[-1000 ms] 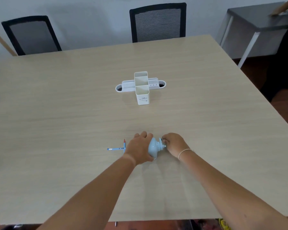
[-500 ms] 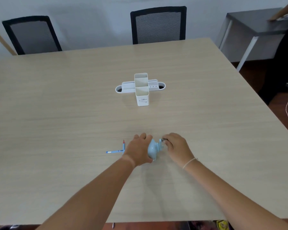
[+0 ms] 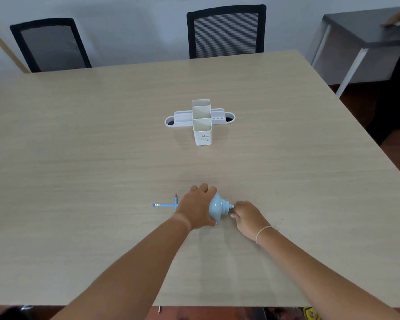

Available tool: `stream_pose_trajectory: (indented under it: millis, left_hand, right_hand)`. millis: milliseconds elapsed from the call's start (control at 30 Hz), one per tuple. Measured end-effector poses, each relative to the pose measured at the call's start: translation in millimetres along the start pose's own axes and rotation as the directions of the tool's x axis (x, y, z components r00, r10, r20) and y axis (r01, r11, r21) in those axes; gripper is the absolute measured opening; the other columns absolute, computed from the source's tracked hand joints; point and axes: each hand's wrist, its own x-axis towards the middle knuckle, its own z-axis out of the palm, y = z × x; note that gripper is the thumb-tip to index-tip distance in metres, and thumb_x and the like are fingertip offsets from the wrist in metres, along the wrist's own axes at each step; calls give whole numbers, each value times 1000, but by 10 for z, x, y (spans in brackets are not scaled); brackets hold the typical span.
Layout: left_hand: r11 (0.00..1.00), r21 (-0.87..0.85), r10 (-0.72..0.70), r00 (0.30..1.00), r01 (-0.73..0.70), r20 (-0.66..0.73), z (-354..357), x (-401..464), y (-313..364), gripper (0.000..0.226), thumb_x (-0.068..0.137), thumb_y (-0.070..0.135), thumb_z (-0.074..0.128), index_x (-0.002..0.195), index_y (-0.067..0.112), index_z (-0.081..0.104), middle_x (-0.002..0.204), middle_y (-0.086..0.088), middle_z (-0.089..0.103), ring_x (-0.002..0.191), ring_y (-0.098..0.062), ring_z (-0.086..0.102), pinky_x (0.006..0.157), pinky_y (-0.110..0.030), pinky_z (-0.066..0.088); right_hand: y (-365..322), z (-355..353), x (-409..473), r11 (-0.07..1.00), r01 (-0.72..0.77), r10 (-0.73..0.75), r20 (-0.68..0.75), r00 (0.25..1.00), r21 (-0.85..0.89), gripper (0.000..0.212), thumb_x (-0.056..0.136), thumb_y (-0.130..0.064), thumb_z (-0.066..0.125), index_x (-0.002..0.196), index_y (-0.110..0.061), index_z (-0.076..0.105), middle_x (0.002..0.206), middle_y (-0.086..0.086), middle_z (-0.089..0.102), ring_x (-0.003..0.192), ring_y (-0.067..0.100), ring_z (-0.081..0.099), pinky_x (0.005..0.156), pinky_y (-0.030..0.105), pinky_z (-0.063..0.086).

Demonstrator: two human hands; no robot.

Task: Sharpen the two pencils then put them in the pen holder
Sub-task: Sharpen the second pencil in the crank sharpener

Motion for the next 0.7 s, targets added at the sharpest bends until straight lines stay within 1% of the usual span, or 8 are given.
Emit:
stream_pose_trajectory:
  millis: [67, 100, 167, 200, 300, 367, 500, 700]
  left_hand:
    - [1000, 9, -2, 1000, 1, 2, -8, -11, 11, 65, 68, 34, 75, 122, 15, 43, 118, -4, 48, 106, -26, 46, 80, -33, 43]
    - [1000, 9, -2, 1000, 2, 1, -3, -15, 13, 65, 68, 34, 75, 122, 15, 43, 118, -4, 47, 106, -26, 46, 79, -32, 43]
    - [1000, 7, -2, 1000, 2, -1, -7, -9, 7, 65, 68, 34, 75, 121, 15, 43, 118, -4, 47, 105, -26, 46, 78, -32, 42]
    - [1000, 3, 0, 1000, 0, 0, -17, -1, 6, 65, 69, 34, 75, 122, 15, 43, 118, -4, 47, 105, -26, 46, 78, -32, 42]
    - [1000, -8, 8, 1000, -8, 4, -32, 10, 7, 66, 69, 34, 75, 123, 15, 43, 118, -5, 48, 105, -27, 46, 81, -33, 43]
    - [1000, -11, 5, 1000, -5, 9, -4, -1, 11, 66, 68, 34, 75, 122, 14, 43, 117, -5, 48, 105, -27, 46, 81, -34, 43]
    - [1000, -2, 6, 1000, -6, 1, 25, -12, -1, 66, 67, 34, 75, 121, 13, 43, 117, -6, 48, 104, -28, 46, 80, -35, 43]
    - [1000, -21, -14, 1000, 14, 2, 11, -10, 23, 66, 67, 34, 76, 120, 13, 43, 118, -5, 48, 106, -28, 45, 86, -37, 47]
  right_hand:
    - [11, 63, -139, 998, 43, -42, -21, 999, 49, 20, 88, -3, 45, 74, -2, 59, 74, 7, 57, 84, 28, 51, 68, 29, 32]
    - [-19, 58, -231, 996, 63, -61, -35, 998, 62, 22, 87, -3, 45, 67, -5, 53, 64, -3, 46, 78, 25, 46, 66, 27, 28]
    - [-80, -3, -371, 986, 110, -98, -100, 990, 125, 22, 85, -6, 43, 63, -5, 49, 59, -13, 31, 72, 20, 39, 64, 23, 24]
    - [-129, -84, -419, 977, 140, -114, -165, 980, 158, 22, 82, -8, 42, 64, -2, 53, 58, -14, 34, 69, 19, 39, 63, 20, 23]
    - [-246, -346, -299, 960, 191, -125, -298, 946, 205, 24, 76, -12, 42, 73, -1, 64, 66, 9, 61, 70, 17, 46, 63, 18, 23]
    - [-277, -434, -97, 962, 160, -88, -305, 948, 223, 27, 76, -11, 41, 78, 1, 65, 76, 17, 64, 75, 21, 50, 70, 23, 30]
    - [-176, -379, 312, 982, 66, -22, -240, 971, 176, 19, 87, -1, 47, 84, 4, 65, 86, 24, 64, 87, 34, 56, 76, 38, 41]
    - [-83, -242, 372, 998, -13, 21, -113, 993, 68, 21, 91, -5, 44, 95, -2, 64, 99, 21, 64, 96, 34, 57, 81, 38, 43]
